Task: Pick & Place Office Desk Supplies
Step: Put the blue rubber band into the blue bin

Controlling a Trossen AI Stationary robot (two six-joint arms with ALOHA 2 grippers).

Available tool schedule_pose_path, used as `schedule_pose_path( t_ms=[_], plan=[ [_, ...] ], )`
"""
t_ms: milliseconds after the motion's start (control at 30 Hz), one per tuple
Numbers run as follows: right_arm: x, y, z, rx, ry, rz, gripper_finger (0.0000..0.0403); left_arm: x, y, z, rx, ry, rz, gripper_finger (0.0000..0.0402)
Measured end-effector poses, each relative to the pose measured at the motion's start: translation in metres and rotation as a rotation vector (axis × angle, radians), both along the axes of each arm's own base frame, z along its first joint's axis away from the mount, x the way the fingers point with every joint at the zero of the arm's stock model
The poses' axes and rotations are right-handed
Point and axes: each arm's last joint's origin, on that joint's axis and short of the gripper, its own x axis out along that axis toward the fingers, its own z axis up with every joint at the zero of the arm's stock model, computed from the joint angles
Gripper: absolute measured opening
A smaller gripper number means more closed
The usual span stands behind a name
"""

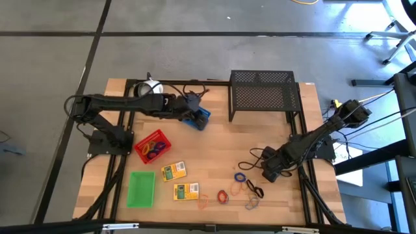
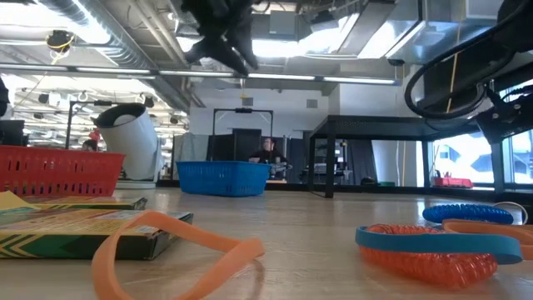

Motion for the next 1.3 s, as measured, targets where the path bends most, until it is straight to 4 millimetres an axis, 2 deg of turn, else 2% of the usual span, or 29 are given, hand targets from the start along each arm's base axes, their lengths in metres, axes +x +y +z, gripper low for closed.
schedule_pose_path(
  t_ms=[233, 400, 500, 667, 867, 1100, 1300],
  plan=[
    [-0.001, -0.003, 0.003, -0.008, -0.037, 0.05, 0.0005, 0.006, -0.009, 0.007, 0.012, -0.092, -0.033, 0.0101],
    [0.003, -0.018, 0.013, -0.166, -0.184, 0.009, 0.0003, 0.011, -0.014, 0.012, 0.026, -0.159, -0.058, 0.01],
    [0.006, -0.026, 0.021, -0.18, -0.245, -0.01, 0.0003, 0.013, -0.016, 0.014, 0.056, -0.169, -0.077, 0.0099],
    [0.019, -0.038, 0.036, -0.205, -0.438, -0.034, 0.0003, 0.014, -0.017, 0.012, 0.115, -0.157, -0.029, 0.0106],
    [0.042, -0.048, 0.061, -0.199, -0.752, -0.002, 0.0002, 0.02, -0.03, 0.005, 0.156, -0.104, -0.149, 0.0137],
    [0.065, -0.056, 0.091, -0.217, -1.098, 0.103, 0.0002, 0.03, -0.054, -0.002, 0.087, -0.128, -0.311, 0.0184],
    [0.074, -0.059, 0.111, -0.314, -1.293, 0.202, 0.0002, 0.039, -0.078, -0.014, 0.091, -0.134, -0.369, 0.0197]
  ],
)
